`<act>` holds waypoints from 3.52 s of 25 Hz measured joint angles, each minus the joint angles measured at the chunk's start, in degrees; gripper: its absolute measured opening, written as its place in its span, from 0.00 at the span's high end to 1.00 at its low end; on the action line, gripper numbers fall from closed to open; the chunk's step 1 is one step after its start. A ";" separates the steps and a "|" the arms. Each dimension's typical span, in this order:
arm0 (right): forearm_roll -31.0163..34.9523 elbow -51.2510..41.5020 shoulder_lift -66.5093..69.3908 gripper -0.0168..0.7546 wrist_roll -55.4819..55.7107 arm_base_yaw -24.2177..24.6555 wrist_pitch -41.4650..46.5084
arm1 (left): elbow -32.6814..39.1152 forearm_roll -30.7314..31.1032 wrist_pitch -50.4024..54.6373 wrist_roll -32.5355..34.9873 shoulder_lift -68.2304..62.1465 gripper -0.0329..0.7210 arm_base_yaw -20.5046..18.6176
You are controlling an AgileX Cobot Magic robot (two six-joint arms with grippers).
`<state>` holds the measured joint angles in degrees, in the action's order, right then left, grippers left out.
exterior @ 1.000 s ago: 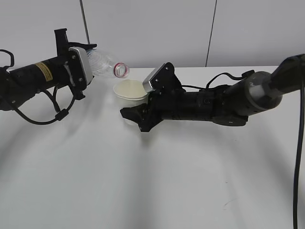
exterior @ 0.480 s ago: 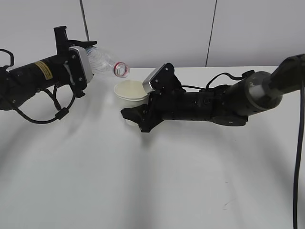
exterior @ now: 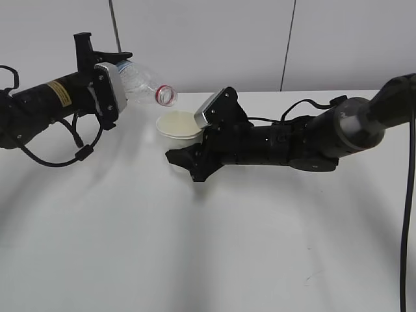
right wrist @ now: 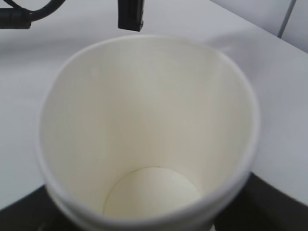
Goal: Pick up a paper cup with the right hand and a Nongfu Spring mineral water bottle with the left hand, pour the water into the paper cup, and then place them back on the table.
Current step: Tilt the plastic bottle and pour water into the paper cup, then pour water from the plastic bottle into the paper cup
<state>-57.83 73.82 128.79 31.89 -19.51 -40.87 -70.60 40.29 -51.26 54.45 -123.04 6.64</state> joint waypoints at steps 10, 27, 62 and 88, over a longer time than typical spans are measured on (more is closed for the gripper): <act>-2.18 0.00 0.00 0.37 1.16 0.00 -1.11 | 0.00 -0.20 -0.57 3.06 0.00 0.44 0.00; -2.51 0.00 0.00 0.39 1.33 0.00 -1.33 | 0.00 -1.06 -1.65 6.14 0.00 0.44 0.00; -4.53 0.00 0.00 0.39 1.43 0.00 -1.33 | -0.07 -1.90 -1.16 9.56 0.00 0.44 1.57; -4.53 0.00 0.00 0.39 1.45 0.00 -1.33 | -0.07 -1.90 -0.79 10.14 0.00 0.44 1.57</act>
<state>-62.36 73.82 128.79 33.35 -19.51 -42.20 -70.66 38.39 -52.06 64.59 -123.04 8.21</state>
